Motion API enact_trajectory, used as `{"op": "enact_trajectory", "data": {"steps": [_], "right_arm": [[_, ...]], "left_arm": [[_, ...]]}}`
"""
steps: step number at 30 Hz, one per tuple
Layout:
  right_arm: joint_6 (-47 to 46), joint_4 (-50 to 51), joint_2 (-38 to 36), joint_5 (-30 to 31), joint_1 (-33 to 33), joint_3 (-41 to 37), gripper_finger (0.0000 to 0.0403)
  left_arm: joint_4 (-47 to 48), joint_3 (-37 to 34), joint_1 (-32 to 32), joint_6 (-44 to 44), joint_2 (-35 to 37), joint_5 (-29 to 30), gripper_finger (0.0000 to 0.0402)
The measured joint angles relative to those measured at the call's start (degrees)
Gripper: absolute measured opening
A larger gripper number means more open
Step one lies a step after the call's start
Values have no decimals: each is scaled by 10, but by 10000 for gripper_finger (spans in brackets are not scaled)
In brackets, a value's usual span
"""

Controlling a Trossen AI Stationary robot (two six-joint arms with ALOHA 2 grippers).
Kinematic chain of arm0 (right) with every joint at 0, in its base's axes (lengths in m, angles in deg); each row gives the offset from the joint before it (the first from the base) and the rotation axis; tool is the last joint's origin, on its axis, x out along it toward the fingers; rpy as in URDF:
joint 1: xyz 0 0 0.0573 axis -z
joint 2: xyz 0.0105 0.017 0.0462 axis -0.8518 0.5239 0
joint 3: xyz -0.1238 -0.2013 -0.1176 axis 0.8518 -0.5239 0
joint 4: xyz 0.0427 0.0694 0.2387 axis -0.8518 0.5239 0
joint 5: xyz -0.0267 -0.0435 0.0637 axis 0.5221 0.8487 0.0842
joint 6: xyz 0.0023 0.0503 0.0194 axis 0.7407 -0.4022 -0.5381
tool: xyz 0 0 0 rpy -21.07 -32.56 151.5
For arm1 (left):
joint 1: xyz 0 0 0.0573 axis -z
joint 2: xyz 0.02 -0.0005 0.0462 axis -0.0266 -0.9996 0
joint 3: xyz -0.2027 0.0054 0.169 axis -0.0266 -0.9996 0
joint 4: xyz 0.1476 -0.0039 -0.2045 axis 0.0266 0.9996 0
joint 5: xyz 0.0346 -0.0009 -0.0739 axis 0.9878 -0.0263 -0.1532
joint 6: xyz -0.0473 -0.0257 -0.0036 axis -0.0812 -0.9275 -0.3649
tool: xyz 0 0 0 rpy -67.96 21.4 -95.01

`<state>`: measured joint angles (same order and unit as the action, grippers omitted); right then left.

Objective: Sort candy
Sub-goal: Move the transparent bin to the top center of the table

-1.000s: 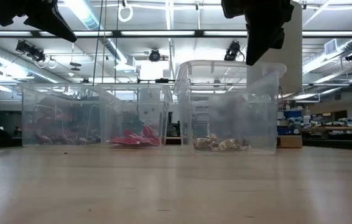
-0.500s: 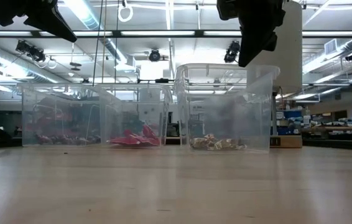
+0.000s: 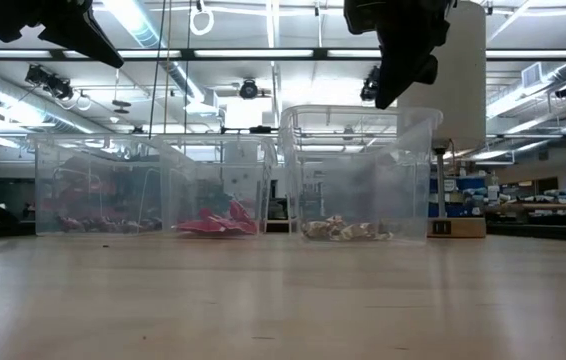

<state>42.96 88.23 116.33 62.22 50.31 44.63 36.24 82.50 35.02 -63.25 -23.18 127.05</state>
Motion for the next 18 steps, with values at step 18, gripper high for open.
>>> {"op": "enact_trajectory", "data": {"steps": [18], "right_arm": [[28, -24, 0, 0, 16, 0, 0]], "left_arm": [[0, 0, 0, 0, 0, 0, 0]]}}
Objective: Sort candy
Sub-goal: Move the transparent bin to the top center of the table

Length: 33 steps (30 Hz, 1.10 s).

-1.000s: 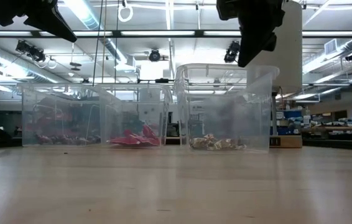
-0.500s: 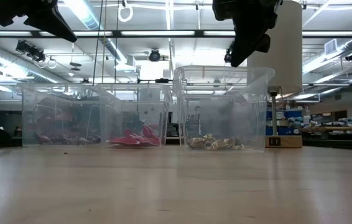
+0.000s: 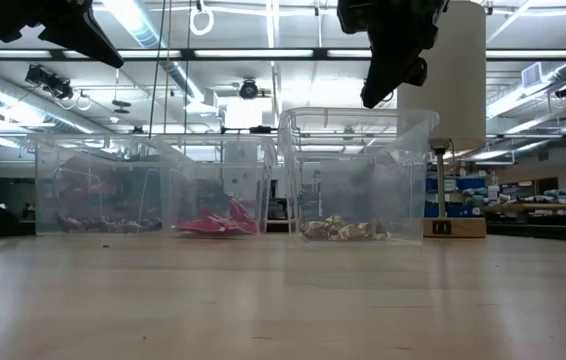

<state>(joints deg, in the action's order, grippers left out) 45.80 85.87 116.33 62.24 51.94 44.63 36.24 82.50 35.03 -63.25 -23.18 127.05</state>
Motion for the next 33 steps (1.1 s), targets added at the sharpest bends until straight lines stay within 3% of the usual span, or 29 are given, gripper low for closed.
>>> {"op": "enact_trajectory", "data": {"steps": [9, 33], "right_arm": [[19, -45, 0, 11, -11, 0, 0], [15, -10, 0, 15, -32, 0, 0]], "left_arm": [[0, 0, 0, 0, 0, 0, 0], [0, 0, 0, 0, 0, 0, 0]]}}
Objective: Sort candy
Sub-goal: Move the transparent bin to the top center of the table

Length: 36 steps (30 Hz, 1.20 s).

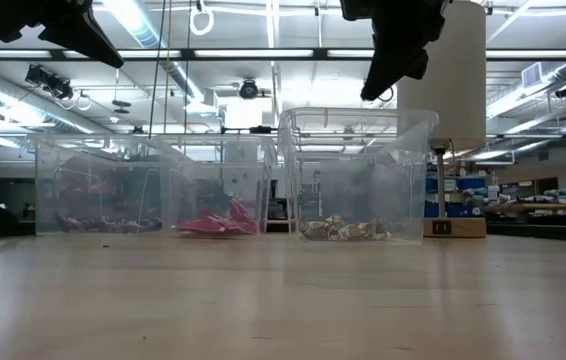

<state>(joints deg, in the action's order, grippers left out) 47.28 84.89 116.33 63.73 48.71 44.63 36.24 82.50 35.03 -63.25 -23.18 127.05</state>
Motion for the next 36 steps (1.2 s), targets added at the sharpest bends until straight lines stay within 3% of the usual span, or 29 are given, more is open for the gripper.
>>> {"op": "enact_trajectory", "data": {"steps": [17, 36], "right_arm": [[0, -38, 0, 17, 0, -67, 0], [1, -55, 0, 31, 18, -69, 0]], "left_arm": [[0, 0, 0, 0, 0, 0, 0], [0, 0, 0, 0, 0, 0, 0]]}}
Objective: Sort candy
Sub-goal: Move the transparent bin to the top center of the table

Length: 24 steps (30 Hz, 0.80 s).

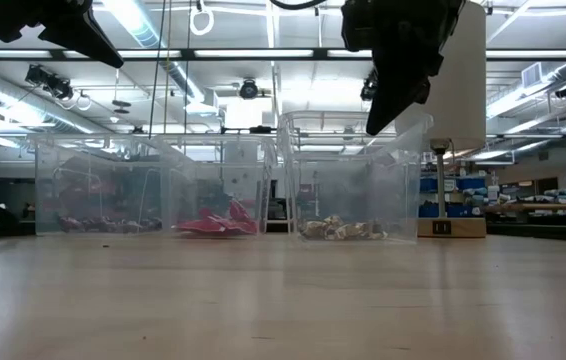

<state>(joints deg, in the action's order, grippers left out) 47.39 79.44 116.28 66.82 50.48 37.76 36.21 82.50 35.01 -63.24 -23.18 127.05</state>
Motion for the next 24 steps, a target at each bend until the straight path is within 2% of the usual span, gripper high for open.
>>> {"op": "enact_trajectory", "data": {"steps": [24], "right_arm": [[11, 0, 0, 1, 25, 0, 0]], "left_arm": [[0, 0, 0, 0, 0, 0, 0]]}}
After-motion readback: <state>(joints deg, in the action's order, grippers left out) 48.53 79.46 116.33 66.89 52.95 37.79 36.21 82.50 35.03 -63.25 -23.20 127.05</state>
